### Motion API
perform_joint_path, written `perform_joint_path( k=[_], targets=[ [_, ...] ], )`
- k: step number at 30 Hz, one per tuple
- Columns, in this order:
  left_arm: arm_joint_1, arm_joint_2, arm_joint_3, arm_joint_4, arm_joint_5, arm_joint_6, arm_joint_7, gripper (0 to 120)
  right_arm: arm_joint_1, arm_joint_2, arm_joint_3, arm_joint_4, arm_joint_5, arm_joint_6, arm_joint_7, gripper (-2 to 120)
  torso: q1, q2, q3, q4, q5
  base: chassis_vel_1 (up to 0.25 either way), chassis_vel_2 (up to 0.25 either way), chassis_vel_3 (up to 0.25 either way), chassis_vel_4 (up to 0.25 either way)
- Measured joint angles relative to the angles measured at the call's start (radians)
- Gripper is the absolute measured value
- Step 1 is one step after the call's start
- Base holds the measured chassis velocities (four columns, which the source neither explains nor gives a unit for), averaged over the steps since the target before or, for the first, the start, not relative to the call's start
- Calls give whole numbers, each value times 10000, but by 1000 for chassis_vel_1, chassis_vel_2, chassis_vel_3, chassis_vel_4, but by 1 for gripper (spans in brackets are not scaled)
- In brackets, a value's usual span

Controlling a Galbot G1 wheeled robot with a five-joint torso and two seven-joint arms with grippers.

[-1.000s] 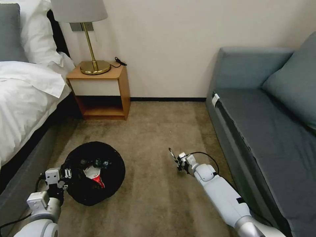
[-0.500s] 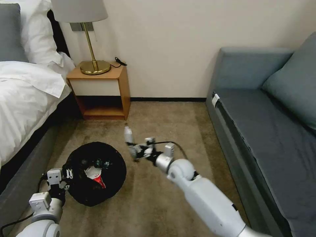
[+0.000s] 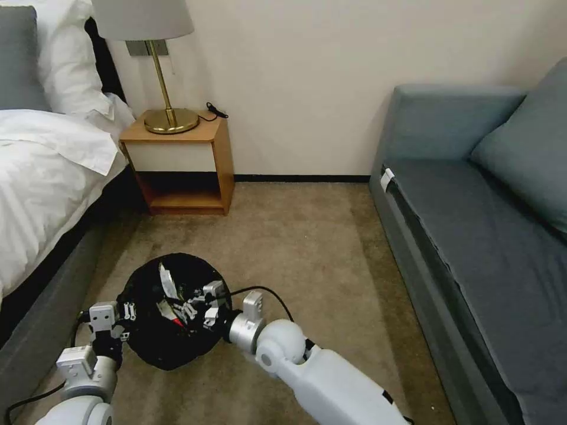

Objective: Pick up the trash bin, then pick up the garbage on the floor and place it into the trash bin.

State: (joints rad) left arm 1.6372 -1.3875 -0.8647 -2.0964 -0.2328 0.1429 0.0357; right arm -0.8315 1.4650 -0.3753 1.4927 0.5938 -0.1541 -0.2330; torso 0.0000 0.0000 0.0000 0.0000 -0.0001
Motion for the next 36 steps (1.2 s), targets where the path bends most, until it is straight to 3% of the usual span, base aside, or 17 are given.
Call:
perform_joint_path(
  k=[3, 10, 12, 16, 22, 24, 26, 27, 28, 32, 34, 36],
  targets=[
    [-2, 5, 4, 22, -6, -48, 13, 4, -61, -14, 22, -118, -296, 87, 12, 0, 0, 0, 0, 0, 0, 0, 0, 0, 0],
    [-123, -69, 112, 190, 41, -80, 28, 4, -149, -86, 157, -160, -776, 312, 10, 30, 0, 0, 0, -1, 1, 0, 0, 0, 0],
    [-124, -71, 115, 192, 43, -80, 28, 4, -149, -89, 164, -160, -797, 326, 9, 30, 0, 0, 0, -1, 1, 0, 0, 0, 0],
    [-113, -91, 118, 233, 43, -117, 21, 4, -223, -83, 423, 55, -845, 425, 18, 51, 0, 0, 0, 0, 1, 0, 0, 0, 0],
    [-162, -124, 98, 260, -473, -143, -188, 4, -219, 3, 1099, 672, -552, 411, 62, 67, 0, 0, 0, 1, 2, 0, 0, 0, 0],
    [-248, -221, 168, 181, -1603, 69, -845, 4, -86, 8, 1742, 980, -247, 384, 149, 79, 0, 0, 0, 1, 1, 0, 0, 0, 0],
    [-270, -252, 191, 147, -1891, 126, -1024, 4, -59, 8, 1904, 1048, -168, 373, 172, 82, 0, 0, 0, 0, 1, 0, 0, 0, 0],
    [-344, -321, 237, 74, -2686, 211, -1516, 4, -1, -4, 2388, 1279, 113, 316, 230, 88, 0, 0, 0, -1, 2, 0, 0, 0, 0],
    [-382, -342, 245, 59, -2925, 213, -1661, 4, 11, -14, 2603, 1398, 271, 285, 259, 93, 0, 0, 0, -1, 2, 0, 0, 0, 0],
    [-498, -371, 257, 6, -3944, 218, -2100, 4, -14, -61, 3209, 1684, 658, 221, 280, 99, 0, 0, 0, -1, 2, 0, 0, 0, 0],
    [-629, -398, 290, -53, -5414, 400, -2811, 4, -125, -103, 3699, 1782, 875, 217, 280, 100, 0, 0, 0, -1, 3, 0, 0, 0, 0],
    [-679, -412, 292, -26, -5629, 421, -2948, 4, -156, -116, 3798, 1793, 918, 218, 279, 100, 0, 0, 0, -1, 2, 0, 0, 0, 0]
  ],
)
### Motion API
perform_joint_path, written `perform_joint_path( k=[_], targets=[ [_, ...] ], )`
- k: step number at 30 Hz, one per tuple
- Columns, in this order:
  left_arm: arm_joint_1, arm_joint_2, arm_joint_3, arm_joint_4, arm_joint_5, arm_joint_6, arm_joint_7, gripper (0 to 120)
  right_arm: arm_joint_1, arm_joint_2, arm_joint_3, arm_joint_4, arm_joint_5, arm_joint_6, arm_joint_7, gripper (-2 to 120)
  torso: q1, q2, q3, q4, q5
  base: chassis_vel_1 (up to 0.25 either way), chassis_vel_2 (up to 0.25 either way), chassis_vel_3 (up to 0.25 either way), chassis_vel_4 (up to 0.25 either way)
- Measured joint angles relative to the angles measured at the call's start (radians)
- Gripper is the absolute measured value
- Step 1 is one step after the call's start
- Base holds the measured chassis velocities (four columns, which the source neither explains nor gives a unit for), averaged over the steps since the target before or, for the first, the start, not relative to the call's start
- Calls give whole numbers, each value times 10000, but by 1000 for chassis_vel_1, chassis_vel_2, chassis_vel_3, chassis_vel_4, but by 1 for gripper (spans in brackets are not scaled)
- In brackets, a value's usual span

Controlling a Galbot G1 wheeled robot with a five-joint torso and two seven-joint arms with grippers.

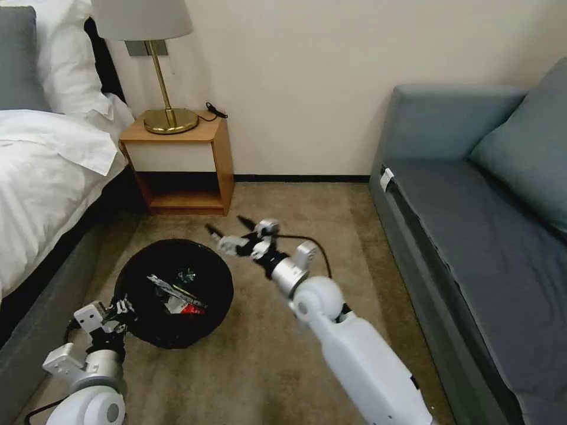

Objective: Pick up the trash bin, then pick up the garbage on the floor and place it into the trash bin.

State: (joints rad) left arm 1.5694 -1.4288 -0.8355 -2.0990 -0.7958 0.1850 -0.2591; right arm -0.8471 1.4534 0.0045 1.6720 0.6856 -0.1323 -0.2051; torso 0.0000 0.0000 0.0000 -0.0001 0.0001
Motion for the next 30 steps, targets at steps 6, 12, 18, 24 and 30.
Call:
perform_joint_path(
  k=[6, 12, 18, 24, 30],
  targets=[
    [-366, -124, 1, 680, -1276, 13, -941, 4, -151, -84, 473, 27, 154, 34, -57, 100, 0, 0, 0, 2, -1, 0, 0, 0, 0],
    [-581, -90, -39, 1708, -1303, -168, -1041, 4, -202, -64, 711, -49, 190, 122, -204, 100, 0, 0, 0, 3, -3, 0, 0, 0, 0],
    [-669, -21, -74, 2148, -1270, -267, -958, 10, -275, -52, 765, -176, 133, 196, -286, 100, 0, 0, 0, 1, -2, 0, 0, 0, 0],
    [-608, 52, -146, 2047, -1120, -316, -716, 32, -293, -83, 756, -205, 35, 198, -280, 100, 0, 0, 0, 1, 1, 0, 0, 0, 0],
    [-528, 167, -268, 1943, -275, -392, -382, 52, -347, -62, 733, -263, -227, 210, -93, 100, 0, 0, -1, 1, -1, 0, 0, 0, 0]
  ],
)
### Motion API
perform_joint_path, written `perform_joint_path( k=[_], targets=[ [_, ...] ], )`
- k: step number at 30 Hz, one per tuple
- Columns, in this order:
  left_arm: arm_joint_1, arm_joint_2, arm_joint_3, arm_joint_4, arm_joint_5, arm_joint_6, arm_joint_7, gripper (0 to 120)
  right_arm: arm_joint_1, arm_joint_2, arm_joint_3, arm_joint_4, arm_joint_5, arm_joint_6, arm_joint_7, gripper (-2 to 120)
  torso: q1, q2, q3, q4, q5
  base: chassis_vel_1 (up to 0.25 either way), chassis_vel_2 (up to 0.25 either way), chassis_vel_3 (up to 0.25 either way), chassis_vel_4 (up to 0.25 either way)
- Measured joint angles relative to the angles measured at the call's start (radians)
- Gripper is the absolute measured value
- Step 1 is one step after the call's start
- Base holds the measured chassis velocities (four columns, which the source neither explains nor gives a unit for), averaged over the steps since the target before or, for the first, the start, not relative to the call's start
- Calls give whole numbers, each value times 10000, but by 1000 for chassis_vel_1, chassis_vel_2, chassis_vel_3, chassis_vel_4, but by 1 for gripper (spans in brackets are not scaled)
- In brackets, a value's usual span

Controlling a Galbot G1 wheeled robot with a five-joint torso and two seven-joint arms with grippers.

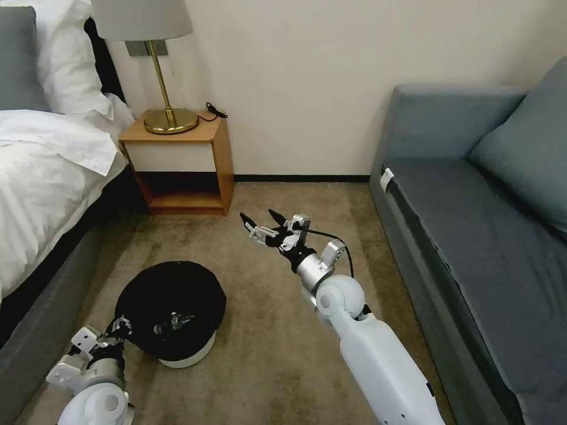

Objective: Pick up the trash bin, then pick up the garbage on the floor and place it into the trash bin.

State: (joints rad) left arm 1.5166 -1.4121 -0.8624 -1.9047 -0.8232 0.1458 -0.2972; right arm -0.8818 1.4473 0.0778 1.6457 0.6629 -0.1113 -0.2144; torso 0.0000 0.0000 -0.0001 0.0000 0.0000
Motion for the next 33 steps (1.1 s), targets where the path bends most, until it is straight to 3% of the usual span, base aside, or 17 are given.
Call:
perform_joint_path(
  k=[3, 4, 5, 8, 10, 11, 15, 20, 33],
  targets=[
    [93, 66, -93, -26, 1088, -215, 365, 62, -67, 27, 47, -123, -486, 220, 108, 100, 0, 0, 0, 1, 0, 0, 0, 0, 0],
    [163, 111, -169, -17, 2289, -544, 713, 69, -119, 36, 116, -207, -812, 342, 236, 100, 0, 0, 0, 1, -1, 0, 0, 0, 0],
    [163, 111, -169, -17, 2289, -544, 713, 69, -119, 36, 116, -207, -812, 342, 236, 100, 0, 0, 0, 1, -1, 0, 0, 0, 0],
    [324, 229, -241, -66, 4269, -1394, 1516, 84, -256, 40, 303, -220, -1141, 406, 572, 100, 0, 0, 0, 2, -2, 0, 0, 0, 0],
    [440, 285, -211, -353, 5433, -1873, 2124, 92, -426, 40, 526, -83, -1254, 390, 959, 100, 0, 0, 0, 2, 5, 0, 0, 0, 0],
    [440, 285, -211, -353, 5433, -1873, 2124, 92, -426, 40, 526, -83, -1254, 390, 959, 100, 0, 0, 0, 2, 5, 0, 0, 0, 0],
    [541, 215, 169, -1186, 7094, -2447, 2859, 100, -1027, -126, 944, 544, -1485, 139, 1656, 100, 0, 0, 0, 0, 3, 0, 0, 0, 0],
    [765, 166, 677, -1842, 8107, -2794, 3254, 100, -1878, -514, 1346, 1325, -1763, -93, 2021, 100, 0, 1, 0, -2, 3, 0, 0, 0, 0],
    [1497, 431, 1413, -2219, 8580, -2888, 3260, 100, -4301, -678, 2599, 2682, -2245, -246, 2517, 100, 0, 1, 0, 0, 1, 0, 0, 0, 0]
  ],
)
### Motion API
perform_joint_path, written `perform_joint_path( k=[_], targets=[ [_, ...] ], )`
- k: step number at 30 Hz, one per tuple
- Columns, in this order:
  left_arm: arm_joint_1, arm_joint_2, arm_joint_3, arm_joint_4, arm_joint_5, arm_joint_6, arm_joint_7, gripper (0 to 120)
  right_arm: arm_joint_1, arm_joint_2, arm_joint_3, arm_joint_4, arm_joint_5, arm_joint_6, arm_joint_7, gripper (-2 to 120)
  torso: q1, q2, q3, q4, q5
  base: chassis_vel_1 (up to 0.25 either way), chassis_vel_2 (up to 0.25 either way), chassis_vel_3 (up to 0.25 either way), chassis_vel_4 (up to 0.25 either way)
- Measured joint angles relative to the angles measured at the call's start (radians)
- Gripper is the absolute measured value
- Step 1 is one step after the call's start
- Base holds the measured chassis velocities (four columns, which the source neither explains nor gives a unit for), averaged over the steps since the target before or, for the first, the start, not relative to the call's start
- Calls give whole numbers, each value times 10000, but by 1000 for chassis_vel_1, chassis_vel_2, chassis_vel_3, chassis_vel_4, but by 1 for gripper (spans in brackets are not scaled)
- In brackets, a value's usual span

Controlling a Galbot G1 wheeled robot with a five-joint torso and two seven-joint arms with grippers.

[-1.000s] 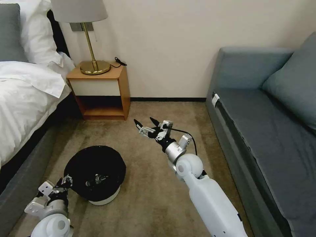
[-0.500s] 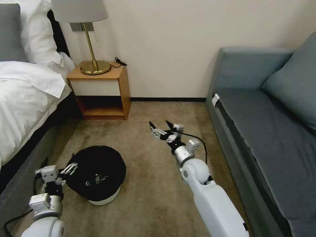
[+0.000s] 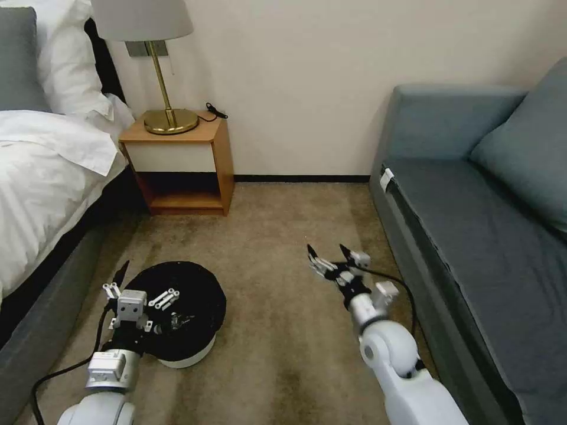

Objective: Pick up the trash bin, then pick up the garbage on the floor and place it into the trash bin.

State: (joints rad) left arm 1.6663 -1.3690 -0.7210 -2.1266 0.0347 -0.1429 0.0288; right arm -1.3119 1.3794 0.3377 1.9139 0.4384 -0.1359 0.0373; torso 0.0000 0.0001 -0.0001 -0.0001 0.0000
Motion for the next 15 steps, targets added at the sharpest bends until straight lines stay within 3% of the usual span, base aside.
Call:
perform_joint_path(
  k=[15],
  targets=[
    [20, -11, 126, 103, 43, -42, -84, 100, -307, 155, 148, 146, -60, 0, 34, 100, 0, 0, 1, 1, 0, 0, 0, 0, 0]
  ],
)
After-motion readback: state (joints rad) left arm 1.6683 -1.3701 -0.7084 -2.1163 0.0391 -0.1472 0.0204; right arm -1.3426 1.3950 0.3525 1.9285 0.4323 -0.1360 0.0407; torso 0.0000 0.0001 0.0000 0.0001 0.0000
